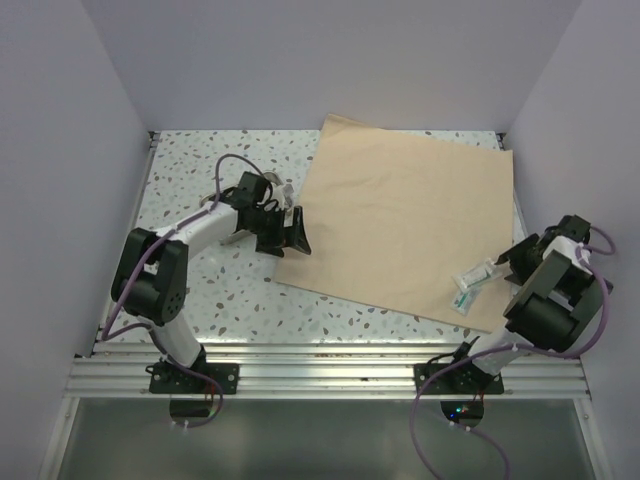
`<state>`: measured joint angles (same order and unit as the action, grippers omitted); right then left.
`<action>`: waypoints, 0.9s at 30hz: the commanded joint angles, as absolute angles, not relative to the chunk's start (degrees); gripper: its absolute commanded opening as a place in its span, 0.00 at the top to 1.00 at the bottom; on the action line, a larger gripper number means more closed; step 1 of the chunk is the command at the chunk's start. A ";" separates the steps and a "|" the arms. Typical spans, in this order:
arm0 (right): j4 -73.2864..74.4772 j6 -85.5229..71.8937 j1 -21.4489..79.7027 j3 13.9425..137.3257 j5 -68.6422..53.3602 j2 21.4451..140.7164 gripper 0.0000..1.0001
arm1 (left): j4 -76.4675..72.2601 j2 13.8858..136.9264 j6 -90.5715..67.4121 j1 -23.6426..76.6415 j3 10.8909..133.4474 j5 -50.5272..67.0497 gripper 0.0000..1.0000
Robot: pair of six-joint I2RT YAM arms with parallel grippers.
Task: Prepare the surgical pack
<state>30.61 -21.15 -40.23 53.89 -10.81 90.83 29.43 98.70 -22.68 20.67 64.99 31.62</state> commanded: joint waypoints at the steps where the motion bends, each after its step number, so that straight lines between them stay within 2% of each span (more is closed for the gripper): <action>1: 25.14 -21.36 -40.17 52.12 -15.20 92.28 0.52 | 28.56 100.10 -20.04 20.83 68.55 33.57 0.00; 14: 22.59 -21.27 -40.17 53.00 -15.99 96.15 0.56 | 28.39 100.63 -19.34 20.83 68.12 34.36 0.00; 27: 22.32 -20.13 -40.17 52.29 -18.81 94.75 0.85 | 28.21 100.37 -20.65 20.83 66.98 34.98 0.00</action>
